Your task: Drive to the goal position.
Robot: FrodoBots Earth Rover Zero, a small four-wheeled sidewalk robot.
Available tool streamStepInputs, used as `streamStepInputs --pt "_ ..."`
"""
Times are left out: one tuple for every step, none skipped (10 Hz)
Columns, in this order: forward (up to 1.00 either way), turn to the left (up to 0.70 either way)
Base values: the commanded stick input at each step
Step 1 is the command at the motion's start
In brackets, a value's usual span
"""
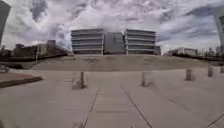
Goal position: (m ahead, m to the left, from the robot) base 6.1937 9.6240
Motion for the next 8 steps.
streamStepInputs --pt "1.0 0.0" --pt "1.0 0.0" --pt "1.0 0.0" --pt "1.0 0.0" --pt "1.0 0.0" --pt "1.0 0.0" --pt "1.0 0.0" --pt "1.0 0.0"
